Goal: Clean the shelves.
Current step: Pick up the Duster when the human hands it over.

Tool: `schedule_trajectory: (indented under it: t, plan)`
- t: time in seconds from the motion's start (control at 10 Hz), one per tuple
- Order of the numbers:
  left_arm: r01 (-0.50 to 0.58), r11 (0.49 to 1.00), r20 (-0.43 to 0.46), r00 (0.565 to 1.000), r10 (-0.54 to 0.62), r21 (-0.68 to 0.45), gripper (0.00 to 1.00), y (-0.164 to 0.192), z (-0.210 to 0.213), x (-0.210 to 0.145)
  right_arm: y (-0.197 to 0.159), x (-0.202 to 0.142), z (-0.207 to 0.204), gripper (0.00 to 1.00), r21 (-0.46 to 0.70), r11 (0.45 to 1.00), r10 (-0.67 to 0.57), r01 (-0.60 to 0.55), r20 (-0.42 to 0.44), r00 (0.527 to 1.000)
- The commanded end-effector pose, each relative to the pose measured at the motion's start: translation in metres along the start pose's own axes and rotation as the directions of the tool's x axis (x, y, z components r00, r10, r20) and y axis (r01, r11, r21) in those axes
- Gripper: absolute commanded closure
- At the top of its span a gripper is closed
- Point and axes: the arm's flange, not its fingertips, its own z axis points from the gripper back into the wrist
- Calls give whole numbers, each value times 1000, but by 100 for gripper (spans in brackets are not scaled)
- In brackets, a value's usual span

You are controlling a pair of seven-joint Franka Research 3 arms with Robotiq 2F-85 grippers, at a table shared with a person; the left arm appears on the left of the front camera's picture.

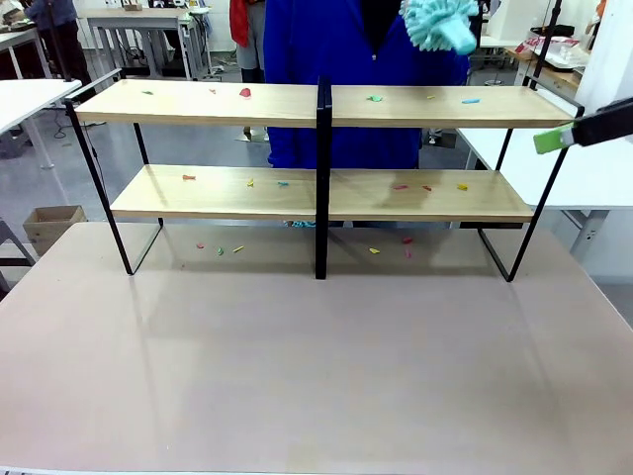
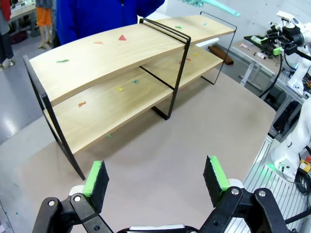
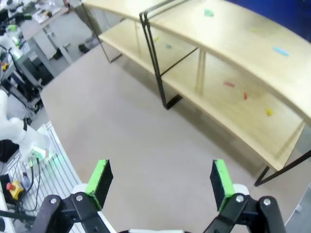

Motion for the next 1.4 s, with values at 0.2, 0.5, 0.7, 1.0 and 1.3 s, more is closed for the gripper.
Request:
schedule_trajectory:
  t: [0.2, 0.5, 0.7, 1.0, 1.3]
  plan:
    - [0, 1000, -4, 1000, 0, -4, 0, 0, -1, 0, 1, 0, 18, 0, -36, 999, 2, 1, 87, 996]
    - [0, 1000, -4, 1000, 0, -4, 0, 0, -1, 0, -4, -3, 33, 0, -61, 998, -20, 28, 136, 991]
    - [0, 1000, -4, 1000, 0, -4, 0, 0, -1, 0, -11, -8, 39, 0, -64, 996, -46, 56, 156, 987]
    - [0, 1000, -4, 1000, 0, -4, 0, 0, -1, 0, -24, -18, 49, 0, -95, 989, -91, 110, 185, 978]
    - [0, 1000, -4, 1000, 0, -4, 0, 0, -1, 0, -28, -25, 58, 0, -102, 987, -103, 126, 204, 974]
